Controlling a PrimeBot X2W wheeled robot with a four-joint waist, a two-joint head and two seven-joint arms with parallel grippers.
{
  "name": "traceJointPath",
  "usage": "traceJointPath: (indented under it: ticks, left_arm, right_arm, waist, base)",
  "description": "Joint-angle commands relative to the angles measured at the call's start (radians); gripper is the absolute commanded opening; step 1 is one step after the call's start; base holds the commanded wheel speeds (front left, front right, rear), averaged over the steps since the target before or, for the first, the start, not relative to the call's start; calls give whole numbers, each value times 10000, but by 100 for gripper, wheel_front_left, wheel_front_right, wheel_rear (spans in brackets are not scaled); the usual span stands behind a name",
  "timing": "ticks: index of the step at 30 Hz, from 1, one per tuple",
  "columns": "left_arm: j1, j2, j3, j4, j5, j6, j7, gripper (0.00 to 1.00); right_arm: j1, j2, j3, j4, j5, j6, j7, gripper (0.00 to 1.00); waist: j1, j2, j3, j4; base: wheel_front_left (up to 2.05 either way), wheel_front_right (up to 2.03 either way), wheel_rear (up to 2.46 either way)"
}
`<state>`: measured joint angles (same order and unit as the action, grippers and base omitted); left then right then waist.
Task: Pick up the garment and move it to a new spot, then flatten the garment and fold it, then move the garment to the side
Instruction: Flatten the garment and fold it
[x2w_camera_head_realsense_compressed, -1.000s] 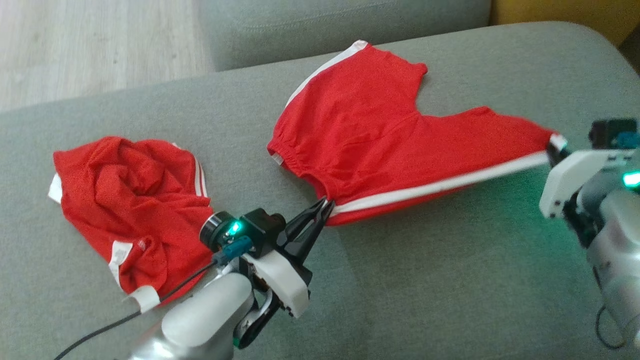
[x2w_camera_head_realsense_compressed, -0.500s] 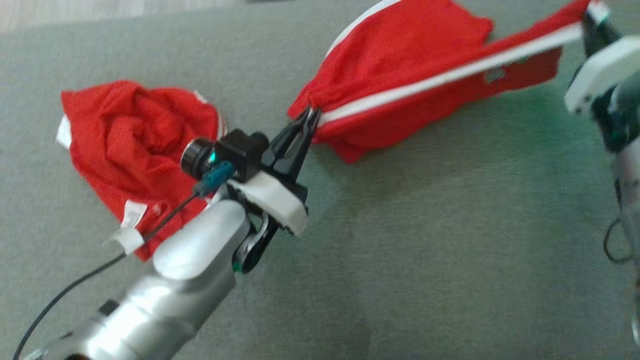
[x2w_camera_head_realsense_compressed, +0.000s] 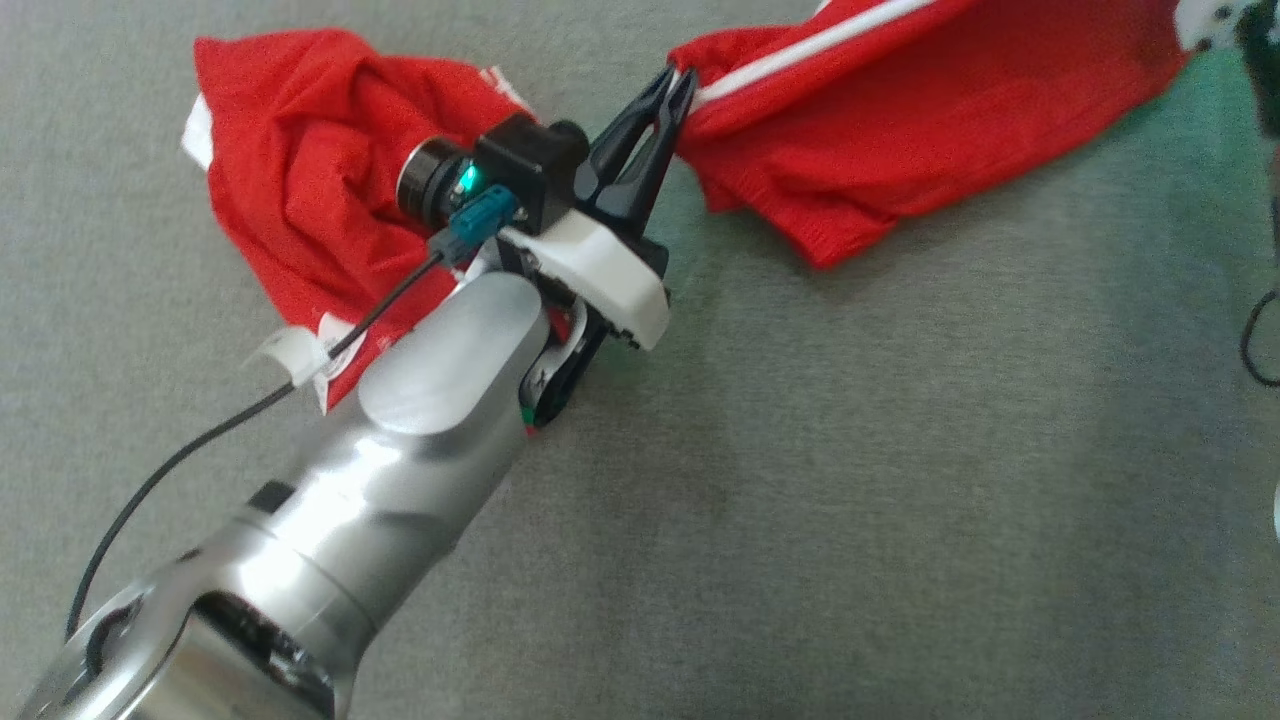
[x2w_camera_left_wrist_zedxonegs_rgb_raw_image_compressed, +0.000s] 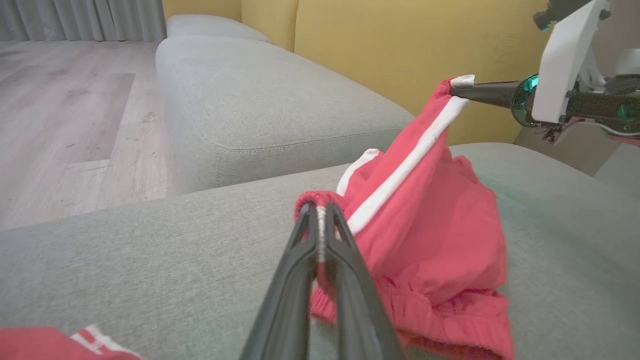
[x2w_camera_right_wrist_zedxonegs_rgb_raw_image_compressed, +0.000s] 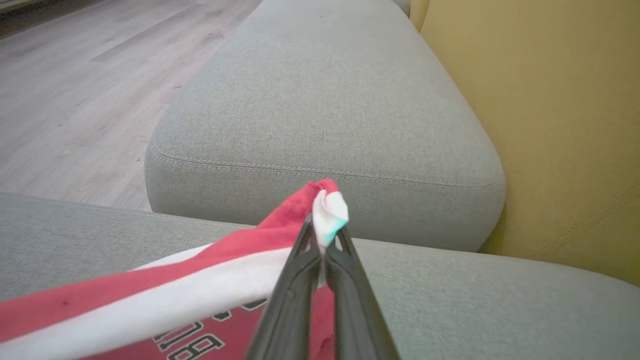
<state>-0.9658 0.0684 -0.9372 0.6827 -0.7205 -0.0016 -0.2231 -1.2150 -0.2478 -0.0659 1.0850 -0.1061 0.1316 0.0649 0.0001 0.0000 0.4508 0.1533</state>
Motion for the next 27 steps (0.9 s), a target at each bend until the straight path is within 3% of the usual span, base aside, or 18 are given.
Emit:
traceJointPath:
  ticks: [1, 9, 10, 11, 12, 19, 27]
  left_arm:
    - [-556, 37, 307, 37, 52, -74, -193, 0]
    - [-1002, -158, 195, 514, -28, -241, -334, 0]
    - [-1022, -166, 157, 573, -55, -270, -342, 0]
    - [-1041, -171, 128, 619, -86, -282, -350, 36]
    - [-1055, -174, 90, 613, -137, -287, -357, 98]
    - [-1132, -179, -127, 484, -390, -69, -381, 100]
    - [-793, -146, 547, 210, 221, 304, -385, 100]
  right_arm:
    - [-533, 74, -182, -150, -416, -9, -23, 0]
    - [-936, 44, -915, 116, -1687, -9, 48, 0]
    - [-950, 50, -1028, 104, -1866, -9, 27, 36]
    - [-957, 67, -1165, 91, -2016, -9, 2, 100]
    - [-964, 124, -1207, 79, -2180, -9, -84, 100]
    - [-1036, 434, -1996, 75, -2547, -9, -1157, 100]
    - [-689, 847, -2567, 490, -2145, -9, -2721, 100]
  waist:
    - [-1, 0, 500, 435]
    - [-1, 0, 947, 673]
    - [-1, 0, 978, 686]
    - [-1, 0, 1004, 696]
    - [-1, 0, 1025, 700]
    - [-1, 0, 963, 661]
    - [-1, 0, 130, 320]
  base:
    - [0, 0, 0]
    - [0, 0, 0]
    - [0, 0, 0]
    - [0, 0, 0]
    - [0, 0, 0]
    - [0, 0, 0]
    - [0, 0, 0]
